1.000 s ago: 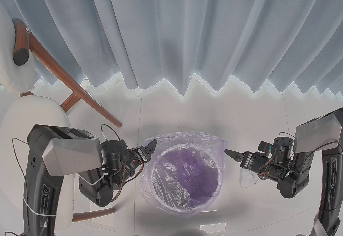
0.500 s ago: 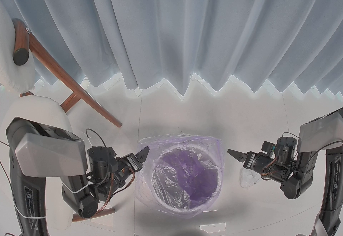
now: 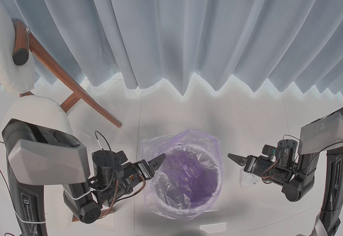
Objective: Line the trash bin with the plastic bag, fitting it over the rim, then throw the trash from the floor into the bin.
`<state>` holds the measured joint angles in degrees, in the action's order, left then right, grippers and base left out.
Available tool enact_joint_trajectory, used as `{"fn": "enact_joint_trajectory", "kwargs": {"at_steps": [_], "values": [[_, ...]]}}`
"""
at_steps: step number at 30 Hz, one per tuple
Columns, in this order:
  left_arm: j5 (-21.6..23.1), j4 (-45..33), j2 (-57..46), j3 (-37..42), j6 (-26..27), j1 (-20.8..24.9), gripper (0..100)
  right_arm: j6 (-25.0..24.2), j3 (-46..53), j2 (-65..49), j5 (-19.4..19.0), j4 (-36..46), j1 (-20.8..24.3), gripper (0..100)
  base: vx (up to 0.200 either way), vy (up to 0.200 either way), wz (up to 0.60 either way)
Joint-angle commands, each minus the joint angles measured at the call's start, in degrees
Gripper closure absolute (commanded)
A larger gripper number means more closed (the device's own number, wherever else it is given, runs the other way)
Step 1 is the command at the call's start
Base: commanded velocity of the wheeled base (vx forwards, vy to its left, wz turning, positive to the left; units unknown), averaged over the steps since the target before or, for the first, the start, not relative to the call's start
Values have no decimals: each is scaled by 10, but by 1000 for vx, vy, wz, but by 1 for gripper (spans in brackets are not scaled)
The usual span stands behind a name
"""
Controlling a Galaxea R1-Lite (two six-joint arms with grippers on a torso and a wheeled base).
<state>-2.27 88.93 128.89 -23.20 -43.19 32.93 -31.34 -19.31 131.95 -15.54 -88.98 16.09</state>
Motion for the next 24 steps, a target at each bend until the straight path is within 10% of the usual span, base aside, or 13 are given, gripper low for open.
{"fn": "enact_joint_trajectory", "kwargs": {"at_steps": [1,12,24], "values": [[72,0,6,-8,-2,-7,0,1,9,0,0,-10,3,0,0,0,0],[86,0,39,-4,250,-84,0,0,17,-1,0,-10,2,0,0,0,0],[-24,-1,67,-48,199,-87,0,1,17,-2,0,-10,3,0,0,0,0]]}}
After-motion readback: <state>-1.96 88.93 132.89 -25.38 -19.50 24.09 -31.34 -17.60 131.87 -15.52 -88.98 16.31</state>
